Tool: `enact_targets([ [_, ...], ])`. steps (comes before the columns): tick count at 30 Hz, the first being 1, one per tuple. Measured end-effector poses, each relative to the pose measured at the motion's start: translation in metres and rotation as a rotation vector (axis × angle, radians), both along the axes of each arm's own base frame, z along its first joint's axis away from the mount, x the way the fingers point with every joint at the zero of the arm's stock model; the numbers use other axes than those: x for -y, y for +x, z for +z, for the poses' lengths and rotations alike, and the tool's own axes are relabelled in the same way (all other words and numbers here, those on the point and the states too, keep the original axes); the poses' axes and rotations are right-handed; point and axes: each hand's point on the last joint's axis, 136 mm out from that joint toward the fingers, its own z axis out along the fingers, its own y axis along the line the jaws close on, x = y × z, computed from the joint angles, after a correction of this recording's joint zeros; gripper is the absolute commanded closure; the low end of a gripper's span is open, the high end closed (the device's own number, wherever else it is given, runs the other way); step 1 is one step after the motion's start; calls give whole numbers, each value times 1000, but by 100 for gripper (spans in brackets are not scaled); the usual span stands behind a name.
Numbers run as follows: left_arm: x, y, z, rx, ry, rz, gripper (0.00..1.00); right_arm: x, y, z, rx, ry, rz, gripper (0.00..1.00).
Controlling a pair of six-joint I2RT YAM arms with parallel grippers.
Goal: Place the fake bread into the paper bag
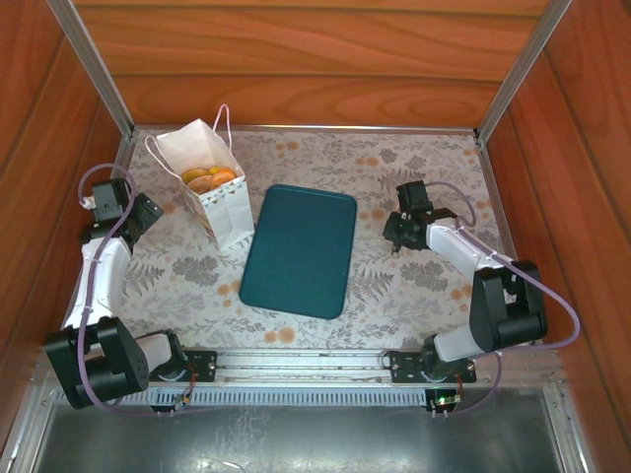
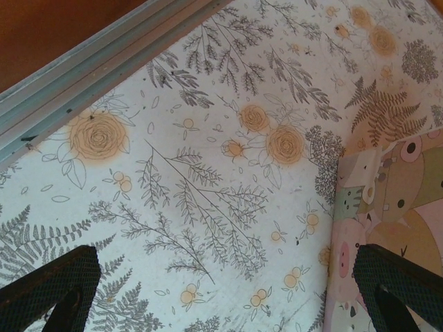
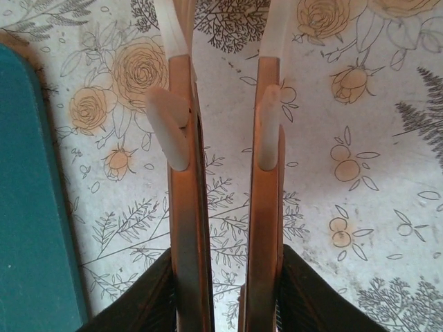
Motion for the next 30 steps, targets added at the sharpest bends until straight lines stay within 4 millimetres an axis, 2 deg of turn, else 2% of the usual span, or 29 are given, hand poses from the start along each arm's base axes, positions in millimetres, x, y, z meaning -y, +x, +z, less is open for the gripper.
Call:
enact_targets([
  [3, 2, 2, -4, 6, 9, -15, 0, -1, 3, -10, -22, 22, -10, 59],
  [8, 3, 3, -13, 13, 18, -27, 0, -2, 5, -30, -71, 57, -27, 45],
  [15, 3, 7, -14, 35, 32, -38, 0, -6, 1, -48, -132, 95, -30, 37],
  [21, 2, 10, -13, 54, 42, -45, 0, -9, 11, -47, -133, 115, -33, 25],
  [30, 2, 11, -13, 54, 47, -50, 0, -12, 15, -42, -121, 130, -32, 1],
])
